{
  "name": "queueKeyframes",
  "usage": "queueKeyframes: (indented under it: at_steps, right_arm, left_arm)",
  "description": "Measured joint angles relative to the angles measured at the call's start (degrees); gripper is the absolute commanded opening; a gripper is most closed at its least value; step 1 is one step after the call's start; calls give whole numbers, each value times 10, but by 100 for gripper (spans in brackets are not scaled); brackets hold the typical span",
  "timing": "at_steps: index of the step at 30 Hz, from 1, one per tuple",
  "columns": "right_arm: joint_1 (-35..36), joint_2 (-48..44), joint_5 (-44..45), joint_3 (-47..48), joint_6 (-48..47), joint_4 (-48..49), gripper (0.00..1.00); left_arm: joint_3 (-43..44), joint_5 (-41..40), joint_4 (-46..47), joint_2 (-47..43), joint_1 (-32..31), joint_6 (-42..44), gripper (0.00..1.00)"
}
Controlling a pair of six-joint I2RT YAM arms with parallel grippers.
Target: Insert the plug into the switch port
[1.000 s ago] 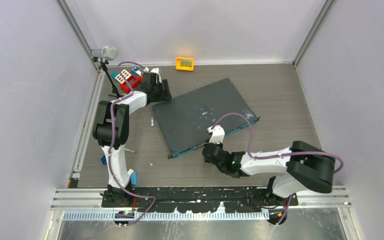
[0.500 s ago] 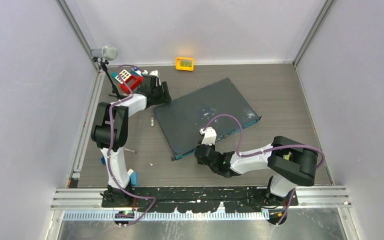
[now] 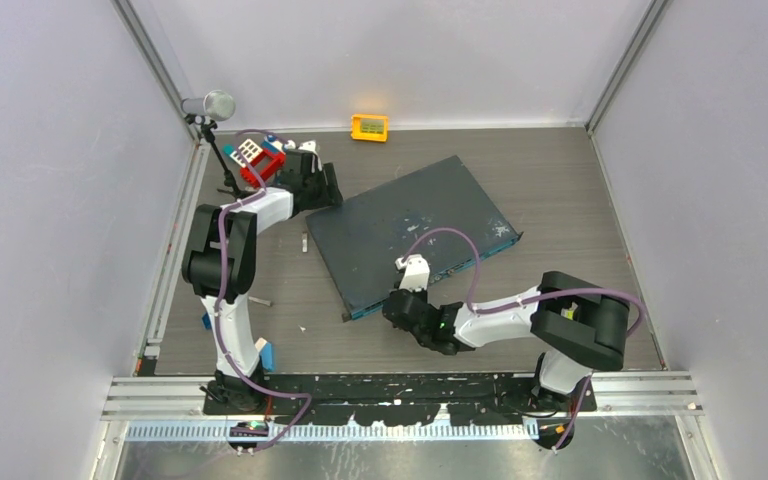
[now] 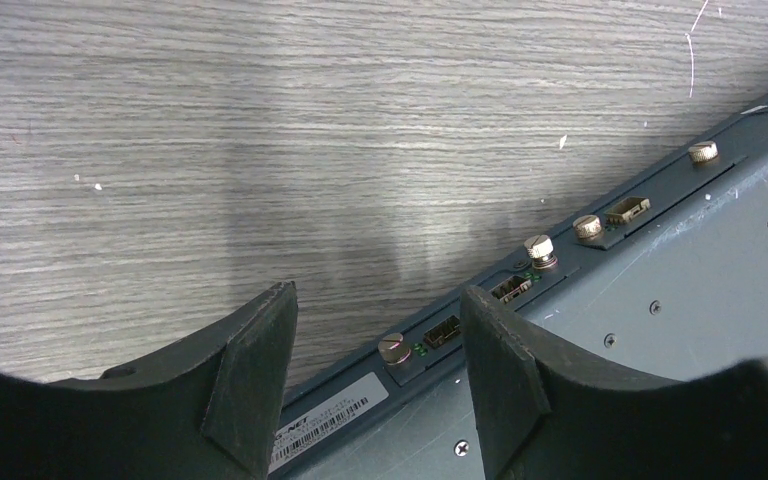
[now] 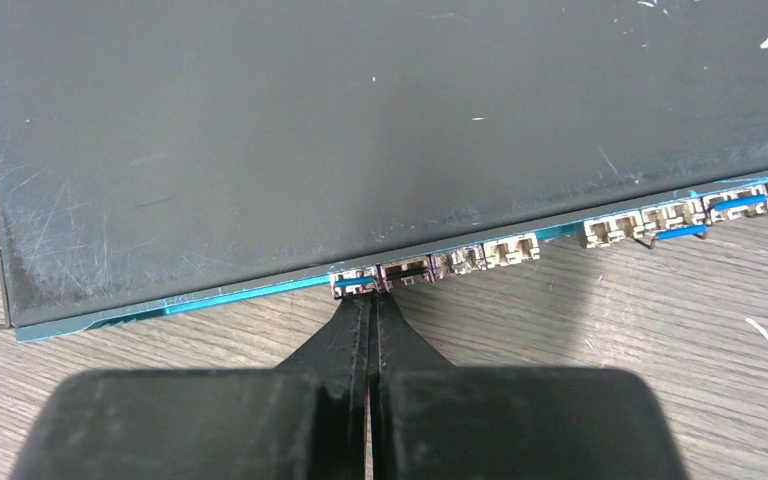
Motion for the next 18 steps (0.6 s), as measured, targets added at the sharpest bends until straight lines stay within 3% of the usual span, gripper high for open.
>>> queueKeyframes:
  at_steps: [10,18]
  right_arm:
    - [-4,3,-11,16,-5,-23,0]
    - [-8,-72,2,-64,35,-22,1]
  left_arm:
    - [1,-6,3,0,0,0,63]
    - [1,0,-3,0,0,0,63]
